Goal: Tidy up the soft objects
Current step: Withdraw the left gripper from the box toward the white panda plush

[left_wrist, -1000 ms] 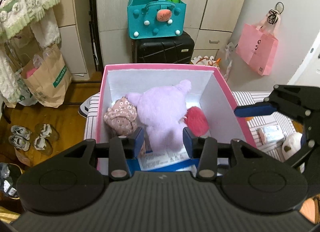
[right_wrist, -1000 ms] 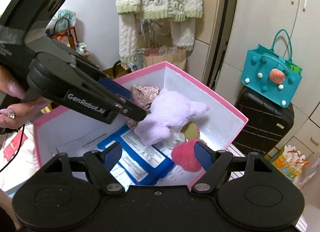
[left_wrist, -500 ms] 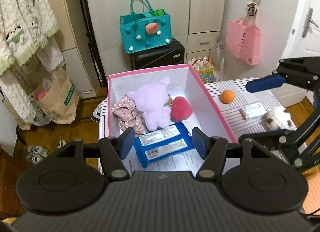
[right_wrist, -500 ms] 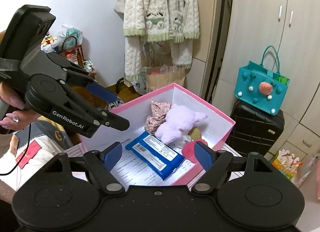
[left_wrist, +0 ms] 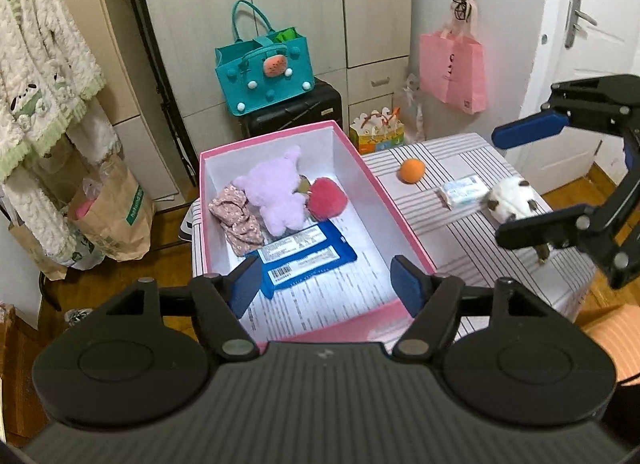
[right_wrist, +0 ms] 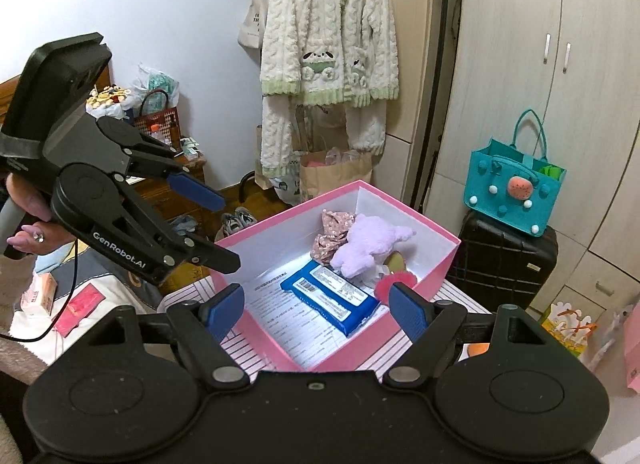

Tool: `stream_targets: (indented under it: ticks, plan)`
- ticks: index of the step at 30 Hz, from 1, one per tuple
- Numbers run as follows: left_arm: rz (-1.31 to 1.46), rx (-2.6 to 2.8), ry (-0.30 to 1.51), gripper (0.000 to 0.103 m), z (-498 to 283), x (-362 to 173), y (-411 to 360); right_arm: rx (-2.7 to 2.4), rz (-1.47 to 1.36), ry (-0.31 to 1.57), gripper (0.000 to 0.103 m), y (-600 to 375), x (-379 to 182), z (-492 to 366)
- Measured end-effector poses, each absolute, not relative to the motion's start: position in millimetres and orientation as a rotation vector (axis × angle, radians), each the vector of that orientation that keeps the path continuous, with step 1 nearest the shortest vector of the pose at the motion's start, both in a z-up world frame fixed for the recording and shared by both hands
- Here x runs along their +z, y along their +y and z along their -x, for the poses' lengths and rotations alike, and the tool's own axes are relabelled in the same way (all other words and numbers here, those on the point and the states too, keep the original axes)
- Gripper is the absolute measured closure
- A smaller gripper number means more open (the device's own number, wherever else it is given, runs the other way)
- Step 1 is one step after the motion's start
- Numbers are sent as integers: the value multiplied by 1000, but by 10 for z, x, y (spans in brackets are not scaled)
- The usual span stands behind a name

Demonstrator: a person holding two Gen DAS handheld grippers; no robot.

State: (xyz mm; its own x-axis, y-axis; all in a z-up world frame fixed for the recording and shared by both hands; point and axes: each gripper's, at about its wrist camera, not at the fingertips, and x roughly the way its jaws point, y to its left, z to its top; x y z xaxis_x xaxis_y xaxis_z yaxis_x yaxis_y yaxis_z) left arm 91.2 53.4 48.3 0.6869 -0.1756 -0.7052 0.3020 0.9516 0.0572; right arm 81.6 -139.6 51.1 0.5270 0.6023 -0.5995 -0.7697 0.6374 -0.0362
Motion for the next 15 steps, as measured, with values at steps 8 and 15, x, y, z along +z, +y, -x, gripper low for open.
stream_targets:
  ticks: [8,15]
  plan:
    - [-211,-302,788,30,-721,488,399,834,309,582,20,-1615,522,-563]
    - [-270,-327,829,29,-696,368,218,819,287,611,19,-1862,393,-381]
